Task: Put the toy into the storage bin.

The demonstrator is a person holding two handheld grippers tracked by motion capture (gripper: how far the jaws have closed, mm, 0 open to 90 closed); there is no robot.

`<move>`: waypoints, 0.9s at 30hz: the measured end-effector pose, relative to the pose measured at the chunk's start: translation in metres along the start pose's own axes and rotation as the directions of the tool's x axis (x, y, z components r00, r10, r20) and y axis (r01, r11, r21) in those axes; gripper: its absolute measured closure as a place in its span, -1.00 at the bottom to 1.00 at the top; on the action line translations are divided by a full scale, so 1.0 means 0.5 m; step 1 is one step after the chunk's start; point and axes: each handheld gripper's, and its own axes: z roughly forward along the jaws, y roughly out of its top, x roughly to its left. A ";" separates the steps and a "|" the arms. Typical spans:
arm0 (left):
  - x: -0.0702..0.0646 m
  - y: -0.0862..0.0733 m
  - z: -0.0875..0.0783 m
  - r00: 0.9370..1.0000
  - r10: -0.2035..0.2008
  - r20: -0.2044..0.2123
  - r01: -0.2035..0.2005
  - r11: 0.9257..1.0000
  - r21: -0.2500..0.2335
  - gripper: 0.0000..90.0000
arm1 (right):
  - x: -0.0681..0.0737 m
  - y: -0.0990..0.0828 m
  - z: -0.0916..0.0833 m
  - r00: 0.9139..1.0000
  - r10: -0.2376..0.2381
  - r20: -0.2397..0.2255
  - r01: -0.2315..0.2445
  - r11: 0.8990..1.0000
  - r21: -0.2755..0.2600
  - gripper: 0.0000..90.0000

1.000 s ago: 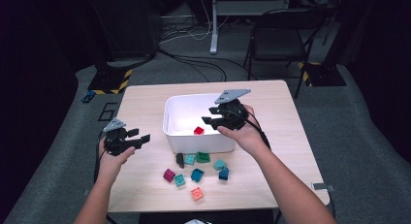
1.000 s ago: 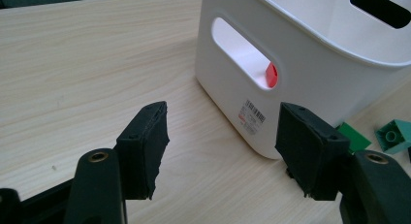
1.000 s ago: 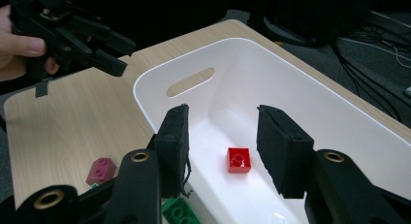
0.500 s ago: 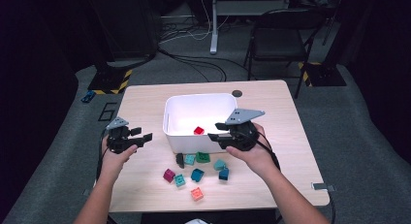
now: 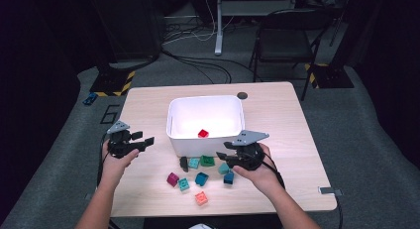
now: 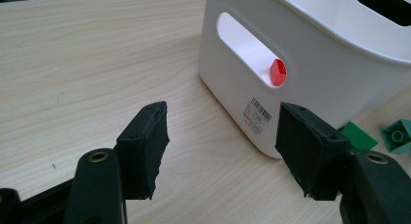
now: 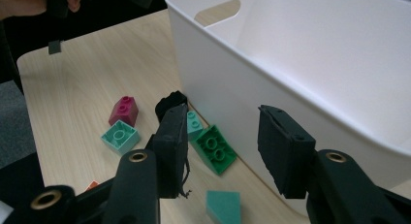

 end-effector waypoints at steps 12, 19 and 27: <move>0.007 -0.010 -0.011 1.000 -0.011 -0.018 0.011 1.000 0.001 -0.21 | -0.005 -0.075 0.061 0.999 0.040 0.011 -0.040 0.998 0.054 0.18; 0.008 -0.012 -0.013 1.000 -0.012 -0.023 0.012 1.000 0.000 -0.20 | -0.012 -0.095 0.080 0.999 0.046 0.017 -0.047 0.995 0.085 0.17; 0.008 -0.014 -0.013 1.000 -0.014 -0.024 0.014 1.000 -0.001 -0.20 | -0.020 -0.121 0.105 0.997 0.076 0.009 -0.077 0.989 0.128 0.15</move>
